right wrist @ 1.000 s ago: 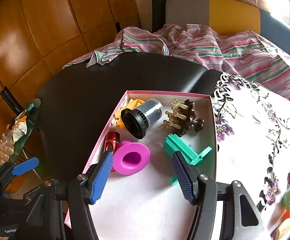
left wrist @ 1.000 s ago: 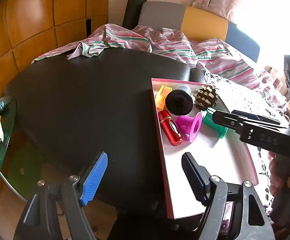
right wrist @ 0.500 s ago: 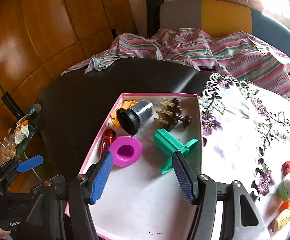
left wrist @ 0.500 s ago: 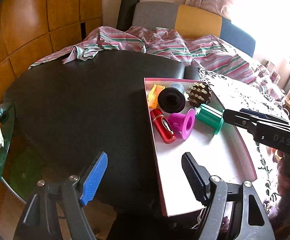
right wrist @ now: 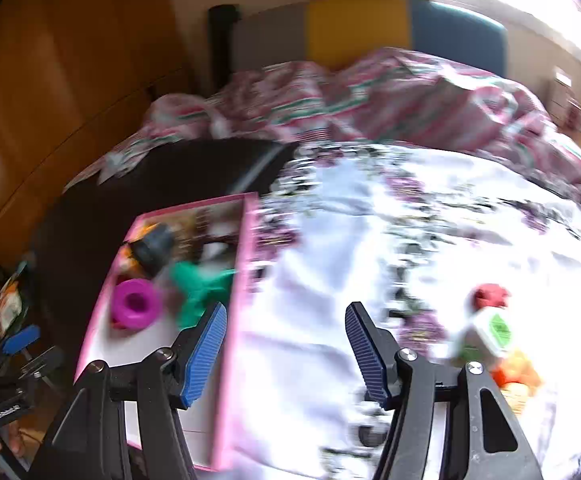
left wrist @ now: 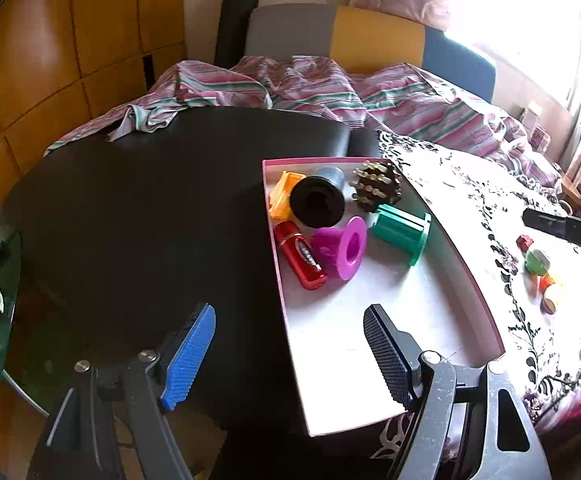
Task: Organize rigid objects
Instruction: 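Move both tools back toward the remaining toys on the tablecloth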
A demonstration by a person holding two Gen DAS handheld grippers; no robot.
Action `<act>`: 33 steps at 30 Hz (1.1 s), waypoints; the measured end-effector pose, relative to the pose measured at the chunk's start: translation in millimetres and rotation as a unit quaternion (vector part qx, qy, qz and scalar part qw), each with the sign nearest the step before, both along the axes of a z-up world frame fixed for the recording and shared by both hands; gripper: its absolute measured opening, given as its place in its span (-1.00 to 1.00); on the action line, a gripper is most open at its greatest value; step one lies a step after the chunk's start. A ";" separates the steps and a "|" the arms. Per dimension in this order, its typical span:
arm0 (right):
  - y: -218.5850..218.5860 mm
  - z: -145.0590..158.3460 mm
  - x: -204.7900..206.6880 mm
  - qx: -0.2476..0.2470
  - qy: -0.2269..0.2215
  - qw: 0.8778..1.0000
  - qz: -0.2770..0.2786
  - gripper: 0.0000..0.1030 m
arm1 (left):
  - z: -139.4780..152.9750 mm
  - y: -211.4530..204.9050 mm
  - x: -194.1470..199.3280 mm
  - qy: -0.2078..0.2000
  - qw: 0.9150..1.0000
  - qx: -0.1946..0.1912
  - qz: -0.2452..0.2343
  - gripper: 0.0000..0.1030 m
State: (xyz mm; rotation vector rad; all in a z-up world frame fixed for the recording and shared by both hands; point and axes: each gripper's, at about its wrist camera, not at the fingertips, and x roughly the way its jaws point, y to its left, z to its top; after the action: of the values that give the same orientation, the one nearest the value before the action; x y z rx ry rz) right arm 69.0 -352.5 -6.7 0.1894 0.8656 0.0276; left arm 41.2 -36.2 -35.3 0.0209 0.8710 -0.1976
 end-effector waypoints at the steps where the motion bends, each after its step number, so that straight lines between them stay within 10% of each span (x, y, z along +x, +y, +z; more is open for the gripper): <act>1: -11.5 0.2 -2.6 -0.002 -0.001 1.000 -0.016 0.22 | 0.6 -2.7 0.4 0.000 1.000 0.001 -0.003 0.50; 13: -149.4 -22.8 -40.5 0.068 -0.003 0.962 -0.264 0.22 | 9.2 -46.8 5.5 -0.011 0.998 0.011 -0.059 0.50; 33: -186.8 -31.9 -59.5 0.148 -0.002 0.934 -0.325 0.22 | 14.7 -149.7 14.7 -0.011 0.986 0.019 -0.163 0.50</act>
State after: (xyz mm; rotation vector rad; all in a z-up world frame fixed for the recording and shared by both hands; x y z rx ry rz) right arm 9.4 -539.2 -38.6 0.7535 0.7563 -0.4633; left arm 55.9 -185.8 -20.6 0.2025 0.8455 -0.4862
